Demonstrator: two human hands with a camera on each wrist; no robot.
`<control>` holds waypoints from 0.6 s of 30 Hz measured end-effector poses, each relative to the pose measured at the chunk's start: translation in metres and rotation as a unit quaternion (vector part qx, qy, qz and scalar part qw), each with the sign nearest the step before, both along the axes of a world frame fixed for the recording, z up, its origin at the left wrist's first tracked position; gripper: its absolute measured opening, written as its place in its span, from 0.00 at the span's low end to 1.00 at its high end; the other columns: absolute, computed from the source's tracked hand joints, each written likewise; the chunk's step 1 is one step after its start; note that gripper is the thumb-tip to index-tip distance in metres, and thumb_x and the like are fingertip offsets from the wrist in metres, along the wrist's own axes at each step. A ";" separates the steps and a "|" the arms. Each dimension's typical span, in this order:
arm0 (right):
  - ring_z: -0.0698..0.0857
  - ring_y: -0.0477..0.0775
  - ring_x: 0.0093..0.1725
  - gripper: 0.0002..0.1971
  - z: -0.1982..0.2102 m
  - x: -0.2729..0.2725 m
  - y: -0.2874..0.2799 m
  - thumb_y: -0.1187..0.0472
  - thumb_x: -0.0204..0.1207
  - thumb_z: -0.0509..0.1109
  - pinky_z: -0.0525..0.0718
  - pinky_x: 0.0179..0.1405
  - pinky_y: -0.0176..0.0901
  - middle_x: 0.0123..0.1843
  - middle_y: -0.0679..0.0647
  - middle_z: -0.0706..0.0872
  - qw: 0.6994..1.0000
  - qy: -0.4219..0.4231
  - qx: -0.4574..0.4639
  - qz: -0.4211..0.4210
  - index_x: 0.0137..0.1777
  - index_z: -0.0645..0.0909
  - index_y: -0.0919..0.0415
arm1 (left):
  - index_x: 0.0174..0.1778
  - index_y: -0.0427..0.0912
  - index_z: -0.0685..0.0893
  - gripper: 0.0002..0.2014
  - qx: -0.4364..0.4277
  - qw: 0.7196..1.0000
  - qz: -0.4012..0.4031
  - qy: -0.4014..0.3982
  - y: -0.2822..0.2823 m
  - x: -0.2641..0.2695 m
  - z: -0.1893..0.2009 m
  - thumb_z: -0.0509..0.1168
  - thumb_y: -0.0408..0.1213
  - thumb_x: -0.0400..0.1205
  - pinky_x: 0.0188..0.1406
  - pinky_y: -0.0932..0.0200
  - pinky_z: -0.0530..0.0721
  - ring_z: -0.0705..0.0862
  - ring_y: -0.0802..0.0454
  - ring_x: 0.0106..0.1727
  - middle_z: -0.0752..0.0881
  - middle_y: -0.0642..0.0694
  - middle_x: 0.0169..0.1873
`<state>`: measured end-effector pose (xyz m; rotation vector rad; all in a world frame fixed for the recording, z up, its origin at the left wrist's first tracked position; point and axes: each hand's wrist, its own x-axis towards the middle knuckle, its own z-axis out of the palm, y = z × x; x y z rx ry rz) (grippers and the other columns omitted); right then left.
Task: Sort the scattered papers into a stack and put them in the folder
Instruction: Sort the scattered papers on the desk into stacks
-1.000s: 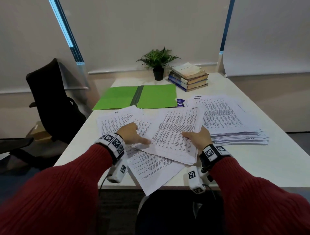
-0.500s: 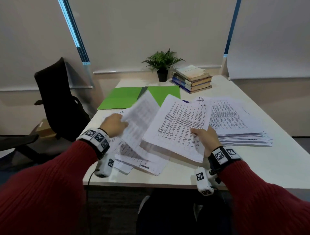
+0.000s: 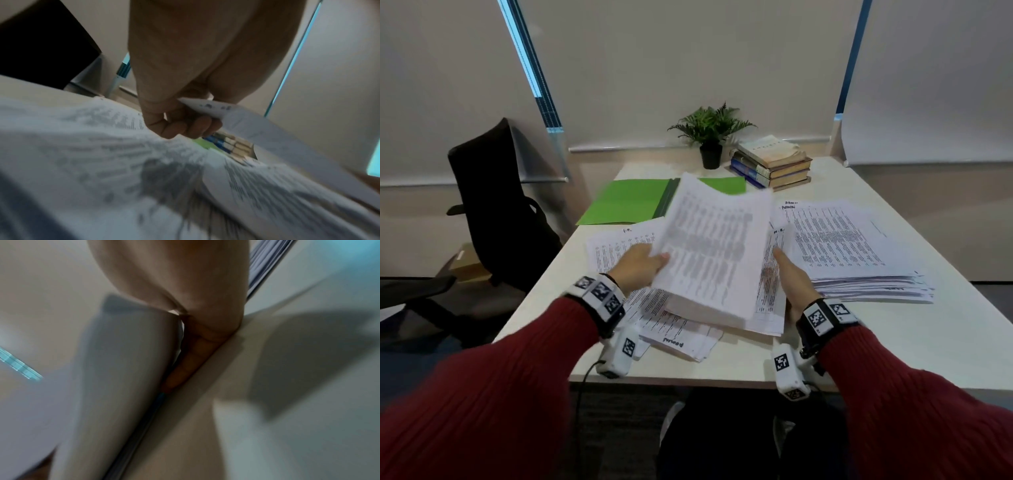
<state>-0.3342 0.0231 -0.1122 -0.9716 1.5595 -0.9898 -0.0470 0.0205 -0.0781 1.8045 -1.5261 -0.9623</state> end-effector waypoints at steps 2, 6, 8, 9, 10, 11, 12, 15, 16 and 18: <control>0.67 0.63 0.89 0.46 0.004 0.003 0.000 0.26 0.83 0.57 0.63 0.86 0.58 0.91 0.60 0.68 0.999 -0.030 0.012 -0.010 0.91 0.64 0.59 | 0.56 0.34 0.84 0.15 0.032 0.998 -0.039 -0.037 0.001 -0.018 -0.016 0.63 0.44 0.93 0.37 0.55 0.81 0.84 0.45 0.40 0.86 0.38 0.45; 0.73 0.58 0.85 0.43 0.001 0.002 0.001 0.30 0.83 0.64 0.68 0.82 0.55 0.85 0.54 0.75 0.999 -0.045 -0.024 0.004 0.89 0.68 0.58 | 0.56 0.33 0.79 0.18 0.045 0.990 -0.044 -0.123 -0.002 -0.043 -0.031 0.62 0.48 0.92 0.43 0.54 0.75 0.79 0.48 0.40 0.78 0.46 0.38; 0.83 0.59 0.76 0.28 -0.007 -0.001 -0.002 0.52 0.82 0.77 0.79 0.75 0.54 0.77 0.54 0.84 0.998 -0.017 -0.051 0.040 0.81 0.80 0.59 | 0.57 0.35 0.78 0.18 0.043 0.987 -0.042 -0.152 -0.001 -0.048 -0.030 0.63 0.50 0.92 0.47 0.51 0.77 0.81 0.44 0.45 0.80 0.42 0.41; 0.87 0.63 0.71 0.23 -0.010 -0.002 -0.003 0.63 0.80 0.78 0.84 0.69 0.54 0.71 0.57 0.89 0.997 -0.001 -0.060 0.050 0.75 0.84 0.62 | 0.56 0.36 0.79 0.19 0.036 0.986 -0.040 -0.158 0.000 -0.048 -0.029 0.63 0.52 0.91 0.46 0.50 0.78 0.83 0.43 0.45 0.81 0.40 0.42; 0.90 0.65 0.66 0.20 -0.013 -0.004 -0.004 0.70 0.78 0.77 0.88 0.63 0.53 0.64 0.60 0.92 0.996 0.016 -0.068 0.054 0.70 0.86 0.64 | 0.53 0.39 0.79 0.19 0.024 0.985 -0.039 -0.163 0.002 -0.046 -0.026 0.64 0.55 0.90 0.45 0.51 0.78 0.83 0.45 0.44 0.82 0.41 0.42; 0.91 0.65 0.63 0.18 -0.014 -0.007 -0.005 0.73 0.76 0.77 0.89 0.61 0.54 0.59 0.59 0.93 0.995 0.029 -0.078 0.056 0.66 0.87 0.64 | 0.52 0.41 0.80 0.20 0.014 0.985 -0.029 -0.169 0.002 -0.041 -0.024 0.64 0.58 0.89 0.44 0.51 0.78 0.83 0.46 0.45 0.82 0.45 0.44; 0.91 0.64 0.61 0.19 -0.010 -0.010 -0.007 0.73 0.74 0.77 0.89 0.63 0.57 0.58 0.59 0.93 0.994 0.033 -0.085 0.053 0.65 0.87 0.63 | 0.55 0.42 0.82 0.21 0.006 0.984 -0.014 -0.178 0.002 -0.033 -0.021 0.65 0.60 0.87 0.48 0.51 0.80 0.84 0.47 0.50 0.83 0.49 0.49; 0.89 0.62 0.60 0.26 0.012 -0.026 -0.012 0.71 0.72 0.77 0.88 0.63 0.60 0.60 0.58 0.90 0.996 0.017 -0.085 0.037 0.71 0.81 0.61 | 0.72 0.41 0.81 0.39 0.023 0.965 0.057 -0.255 -0.004 0.001 -0.020 0.70 0.70 0.78 0.72 0.42 0.80 0.79 0.37 0.74 0.82 0.42 0.71; 0.88 0.62 0.58 0.25 0.020 -0.034 -0.017 0.72 0.71 0.75 0.88 0.60 0.60 0.59 0.59 0.89 0.995 0.019 -0.090 0.024 0.69 0.80 0.62 | 0.74 0.39 0.79 0.48 0.051 0.952 0.075 -0.293 -0.006 0.012 -0.019 0.72 0.76 0.71 0.75 0.38 0.78 0.76 0.33 0.77 0.79 0.35 0.75; 0.85 0.63 0.52 0.23 0.038 -0.054 -0.024 0.73 0.68 0.71 0.86 0.50 0.55 0.55 0.60 0.88 0.994 0.026 -0.102 -0.003 0.65 0.81 0.64 | 0.69 0.36 0.78 0.61 0.114 0.929 0.080 -0.343 -0.013 0.030 -0.025 0.73 0.84 0.54 0.72 0.38 0.79 0.79 0.31 0.72 0.81 0.31 0.71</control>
